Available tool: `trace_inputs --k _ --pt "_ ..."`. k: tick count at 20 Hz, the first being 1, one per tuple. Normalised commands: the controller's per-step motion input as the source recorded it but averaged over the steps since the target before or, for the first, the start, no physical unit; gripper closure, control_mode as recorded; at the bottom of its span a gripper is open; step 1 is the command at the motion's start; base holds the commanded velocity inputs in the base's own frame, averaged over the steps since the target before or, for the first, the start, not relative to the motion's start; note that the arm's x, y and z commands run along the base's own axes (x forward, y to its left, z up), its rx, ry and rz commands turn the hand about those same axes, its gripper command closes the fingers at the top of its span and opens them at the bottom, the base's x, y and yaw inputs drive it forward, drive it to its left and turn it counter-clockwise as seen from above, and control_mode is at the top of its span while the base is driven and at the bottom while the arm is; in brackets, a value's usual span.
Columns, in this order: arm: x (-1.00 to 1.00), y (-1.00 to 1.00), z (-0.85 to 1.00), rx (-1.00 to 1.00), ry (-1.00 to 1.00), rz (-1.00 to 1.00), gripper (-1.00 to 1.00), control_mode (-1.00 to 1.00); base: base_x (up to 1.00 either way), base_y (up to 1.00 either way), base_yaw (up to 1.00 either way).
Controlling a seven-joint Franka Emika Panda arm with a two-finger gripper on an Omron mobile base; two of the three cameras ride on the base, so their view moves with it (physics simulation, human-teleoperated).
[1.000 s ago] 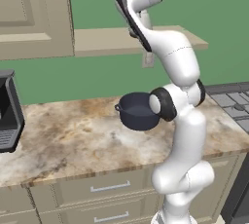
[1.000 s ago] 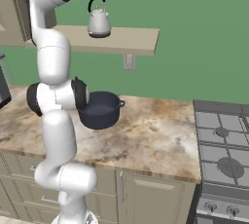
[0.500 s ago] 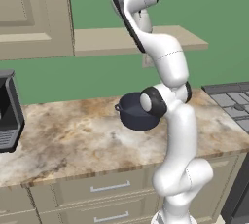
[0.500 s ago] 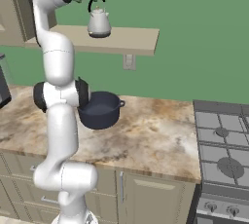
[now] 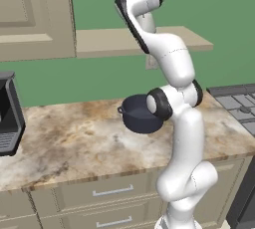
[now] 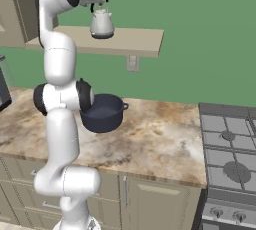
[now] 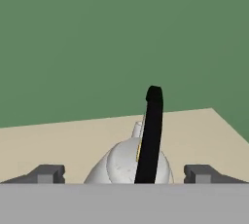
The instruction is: Pick the kettle from the cabinet and place it on a stove burner. Then pick the pot from the counter and place it on another stove burner. Finally, turn both burners on.
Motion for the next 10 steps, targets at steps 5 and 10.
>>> trace_inputs --k 5,10 --pt "0.08 0.00 0.00 0.00 0.02 0.00 1.00 -1.00 0.00 0.00 0.00" --pt "0.01 0.00 0.00 0.00 0.01 0.00 1.00 -1.00 0.00 0.00 0.00"
